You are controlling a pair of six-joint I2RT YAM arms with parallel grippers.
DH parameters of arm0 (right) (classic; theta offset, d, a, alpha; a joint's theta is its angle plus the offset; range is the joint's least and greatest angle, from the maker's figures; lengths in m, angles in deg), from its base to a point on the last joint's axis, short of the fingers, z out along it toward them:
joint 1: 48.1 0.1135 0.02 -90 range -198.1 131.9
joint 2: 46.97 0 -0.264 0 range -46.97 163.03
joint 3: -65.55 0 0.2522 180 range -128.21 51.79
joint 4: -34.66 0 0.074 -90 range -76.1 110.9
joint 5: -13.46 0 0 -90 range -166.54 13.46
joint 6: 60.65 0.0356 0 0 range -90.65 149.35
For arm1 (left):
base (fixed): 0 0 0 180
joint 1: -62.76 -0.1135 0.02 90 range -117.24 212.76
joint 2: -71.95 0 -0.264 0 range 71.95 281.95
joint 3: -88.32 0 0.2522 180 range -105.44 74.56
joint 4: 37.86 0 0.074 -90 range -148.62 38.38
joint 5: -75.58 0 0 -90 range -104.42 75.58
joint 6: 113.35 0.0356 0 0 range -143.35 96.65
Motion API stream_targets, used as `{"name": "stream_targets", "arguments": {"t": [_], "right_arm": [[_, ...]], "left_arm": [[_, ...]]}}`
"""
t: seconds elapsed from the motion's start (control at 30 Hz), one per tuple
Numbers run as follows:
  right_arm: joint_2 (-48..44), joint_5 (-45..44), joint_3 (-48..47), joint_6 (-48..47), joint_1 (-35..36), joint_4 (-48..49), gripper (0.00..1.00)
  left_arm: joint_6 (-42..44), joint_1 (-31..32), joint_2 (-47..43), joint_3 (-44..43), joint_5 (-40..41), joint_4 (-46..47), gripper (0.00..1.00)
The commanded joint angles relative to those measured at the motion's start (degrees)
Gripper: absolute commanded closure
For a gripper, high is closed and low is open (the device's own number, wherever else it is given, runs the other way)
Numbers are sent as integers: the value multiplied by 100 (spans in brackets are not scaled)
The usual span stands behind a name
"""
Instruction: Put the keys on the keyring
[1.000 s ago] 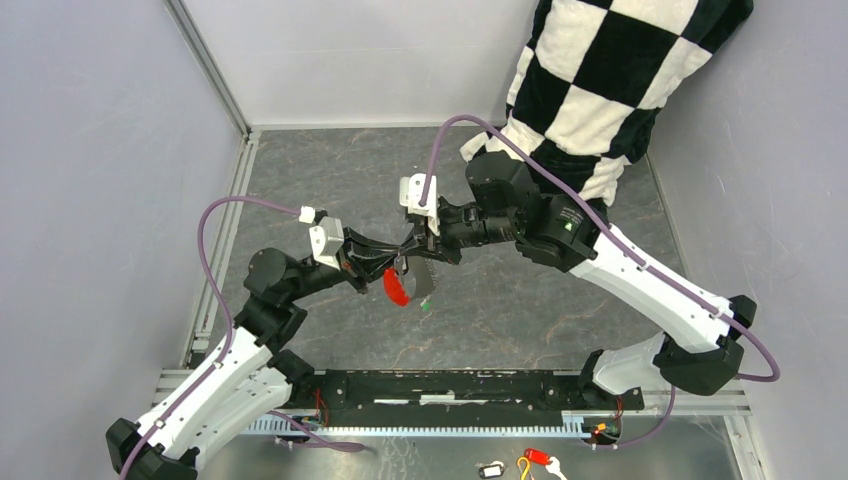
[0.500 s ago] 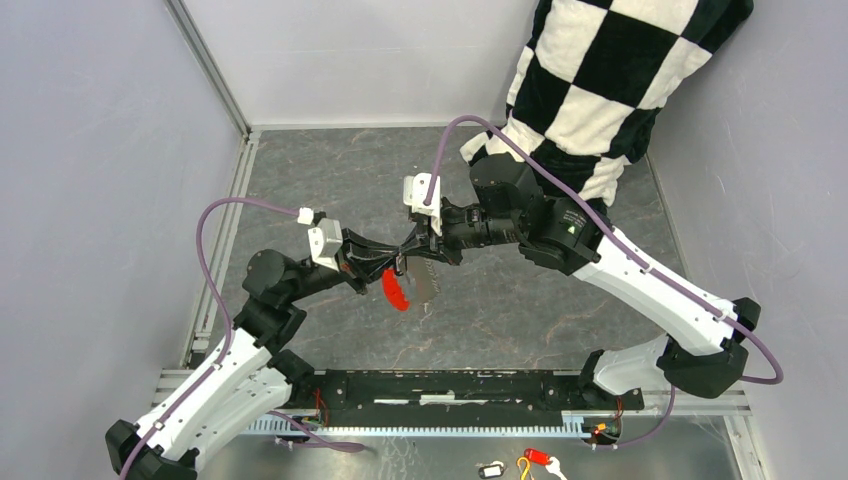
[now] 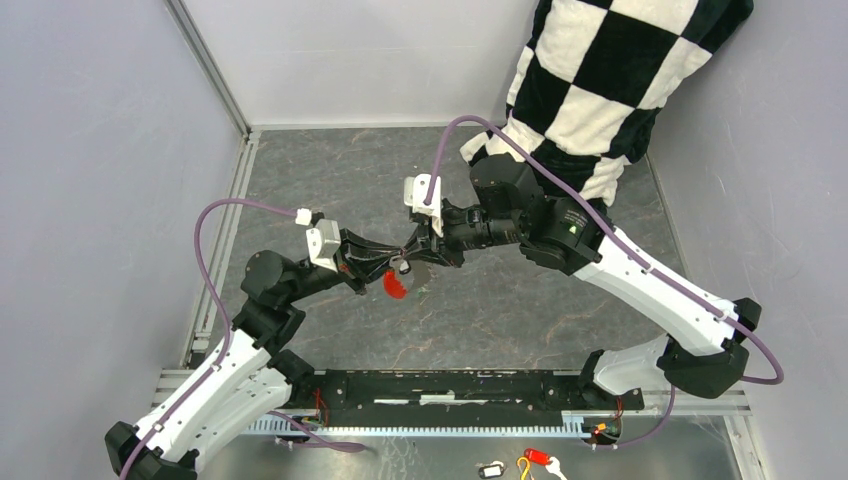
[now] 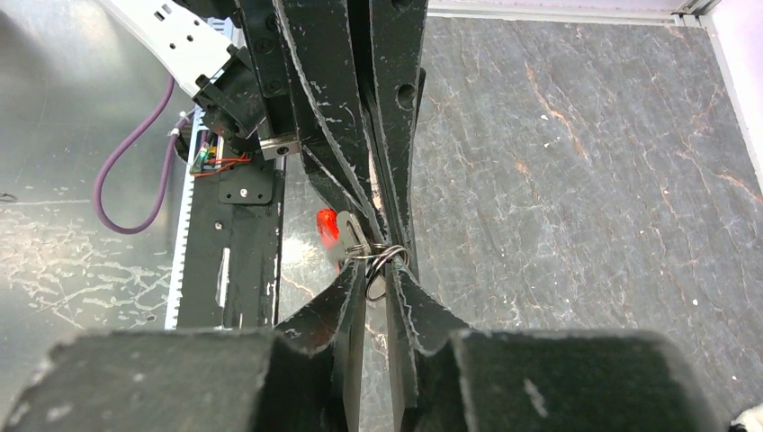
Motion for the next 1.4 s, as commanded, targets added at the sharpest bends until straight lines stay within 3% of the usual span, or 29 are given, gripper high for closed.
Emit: {"name": "stream_targets", "arguments": {"t": [0.0,0.27,0.5,0.73,0.77,0.93,1.03,1.2,1.37], "right_arm": [[-59,24,-313,55,-8,-76,81],[-75,14,-381,81,-31,-87,79],[26,292,-393,161,-120,-50,99],[29,31,-430,278,-164,-78,100],[39,-49,-446,303,-159,-126,100],[318,-637,-801,387,-155,-743,100],[487,-1155,-981,442,-160,-1092,100],[695,-1540,-1126,586,-145,-1399,100],[804,-1852,-1147,784,-62,-1447,100]], "left_arm": [[34,13,-90,-146,18,189,98],[7,14,-98,-157,36,193,98],[11,11,-139,-149,12,202,98],[238,14,-168,-93,-23,117,98],[355,10,-148,-109,-36,1,93],[1428,17,-136,-331,447,-937,49],[1825,7,-265,-404,906,-1337,35],[2593,6,-397,-532,1730,-1710,30],[2538,8,-311,-767,1361,-2060,34]]}}
